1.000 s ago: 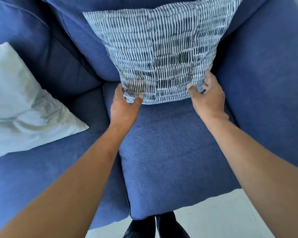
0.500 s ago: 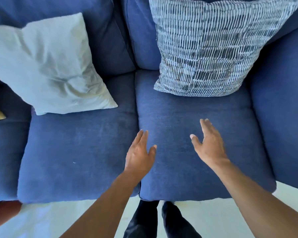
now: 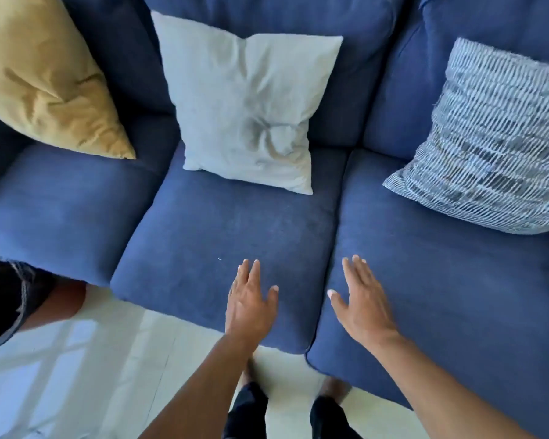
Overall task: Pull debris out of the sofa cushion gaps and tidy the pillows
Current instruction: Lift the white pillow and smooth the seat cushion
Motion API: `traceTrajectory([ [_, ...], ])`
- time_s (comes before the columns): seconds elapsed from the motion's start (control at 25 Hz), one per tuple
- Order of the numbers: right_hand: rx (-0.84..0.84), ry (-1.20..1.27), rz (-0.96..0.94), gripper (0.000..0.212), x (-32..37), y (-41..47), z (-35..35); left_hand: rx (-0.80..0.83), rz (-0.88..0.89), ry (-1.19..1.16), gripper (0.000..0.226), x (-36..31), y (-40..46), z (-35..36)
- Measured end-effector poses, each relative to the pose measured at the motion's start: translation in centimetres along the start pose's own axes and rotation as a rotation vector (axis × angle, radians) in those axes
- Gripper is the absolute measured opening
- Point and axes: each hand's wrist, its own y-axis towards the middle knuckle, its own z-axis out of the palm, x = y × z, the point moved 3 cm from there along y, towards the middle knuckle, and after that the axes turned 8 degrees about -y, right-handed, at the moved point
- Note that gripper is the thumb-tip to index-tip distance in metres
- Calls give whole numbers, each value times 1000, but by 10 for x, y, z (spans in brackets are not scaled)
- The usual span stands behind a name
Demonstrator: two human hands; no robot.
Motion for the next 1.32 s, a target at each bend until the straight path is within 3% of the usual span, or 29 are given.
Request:
traceTrajectory([
  [0.36, 88, -120, -132, 77, 156, 53, 69, -19, -117, -6, 66, 135, 47, -78],
  [0.56, 133, -221, -83, 84, 191, 79, 86, 24, 29, 26, 56, 155, 83, -91],
  [0.76, 185, -260, -22, 96, 189, 97, 119, -19, 188, 55, 45, 142, 123, -76],
  [1.04, 90, -284, -83, 96, 177, 100, 136, -215, 271, 101, 29, 153, 135, -56],
  [1.32, 55, -306, -100, 96, 176, 100, 144, -270, 330, 248, 16, 150, 136, -46],
])
